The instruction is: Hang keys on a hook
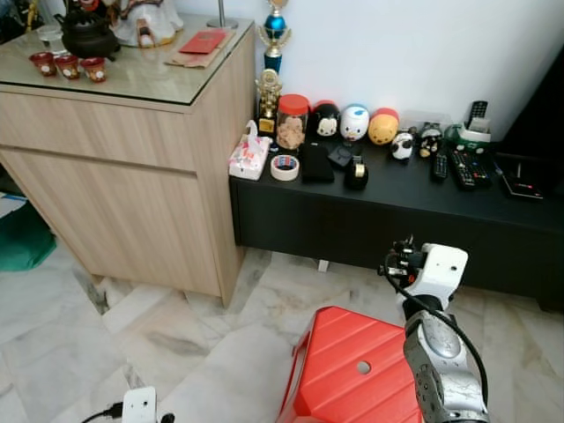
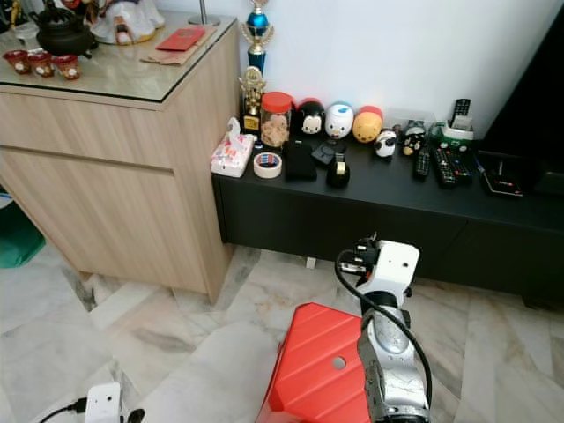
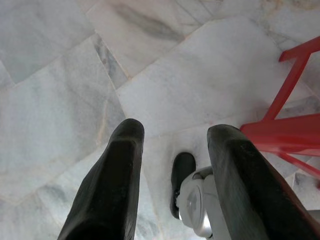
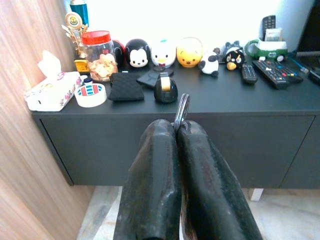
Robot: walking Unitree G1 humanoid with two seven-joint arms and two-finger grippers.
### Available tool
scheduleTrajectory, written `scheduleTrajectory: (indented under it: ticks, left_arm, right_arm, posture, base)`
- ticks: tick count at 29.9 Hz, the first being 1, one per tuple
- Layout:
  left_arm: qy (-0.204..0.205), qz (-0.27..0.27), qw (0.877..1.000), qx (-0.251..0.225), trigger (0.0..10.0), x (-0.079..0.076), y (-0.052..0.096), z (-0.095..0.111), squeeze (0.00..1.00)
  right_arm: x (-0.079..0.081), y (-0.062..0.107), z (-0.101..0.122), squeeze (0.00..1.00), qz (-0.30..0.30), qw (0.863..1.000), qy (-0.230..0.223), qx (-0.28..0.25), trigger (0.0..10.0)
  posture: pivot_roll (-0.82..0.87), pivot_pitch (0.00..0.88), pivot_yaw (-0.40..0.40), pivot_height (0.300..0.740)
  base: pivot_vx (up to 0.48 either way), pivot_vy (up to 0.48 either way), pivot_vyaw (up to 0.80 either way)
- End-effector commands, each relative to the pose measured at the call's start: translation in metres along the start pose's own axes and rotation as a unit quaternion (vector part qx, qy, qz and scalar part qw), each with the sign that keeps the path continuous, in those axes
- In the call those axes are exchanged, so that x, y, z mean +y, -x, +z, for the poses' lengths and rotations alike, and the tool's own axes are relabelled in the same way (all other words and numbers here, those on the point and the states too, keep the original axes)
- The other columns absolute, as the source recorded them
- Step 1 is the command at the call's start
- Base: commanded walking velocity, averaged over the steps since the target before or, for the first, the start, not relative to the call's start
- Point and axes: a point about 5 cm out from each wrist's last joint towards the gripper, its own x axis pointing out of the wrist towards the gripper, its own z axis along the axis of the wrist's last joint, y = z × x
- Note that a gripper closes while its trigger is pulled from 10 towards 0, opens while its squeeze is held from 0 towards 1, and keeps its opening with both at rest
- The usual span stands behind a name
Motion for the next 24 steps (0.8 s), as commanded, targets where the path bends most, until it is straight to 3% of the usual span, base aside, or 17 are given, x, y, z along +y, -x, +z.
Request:
scheduleTrajectory:
  ticks: [1, 6, 15, 24]
  left_arm:
    - [0.001, 0.001, 1.0, 0.018, 10.0, 0.003, 0.002, -0.008, 0.0]
    - [0.003, 0.002, 0.999, 0.034, 10.0, 0.009, 0.005, -0.015, 0.0]
    - [0.0, 0.006, 0.999, 0.045, 10.0, 0.019, 0.006, -0.017, 0.0]
    - [-0.007, 0.003, 0.999, 0.054, 10.0, 0.023, 0.008, -0.02, 0.0]
  right_arm:
    - [-0.002, -0.001, 0.005, 0.0, -0.003, 1.0, 0.004, -0.011, 10.0]
    - [-0.006, -0.001, 0.003, 0.0, -0.01, 1.0, 0.007, -0.005, 10.0]
    - [-0.005, -0.002, -0.001, 0.0, -0.016, 1.0, 0.004, 0.002, 10.0]
    - [-0.017, -0.003, -0.003, 0.0, -0.03, 0.999, 0.011, 0.005, 10.0]
  posture:
    - [0.04, 0.0, -0.078, 0.735]
    - [0.03, 0.0, -0.076, 0.735]
    - [0.04, 0.0, -0.068, 0.735]
    - [0.03, 0.0, -0.054, 0.735]
  base:
    - [0.0, 0.0, 0.0]
    - [0.0, 0.0, 0.0]
    - [-0.262, 0.0, 0.0]
    - [-0.308, 0.0, 0.0]
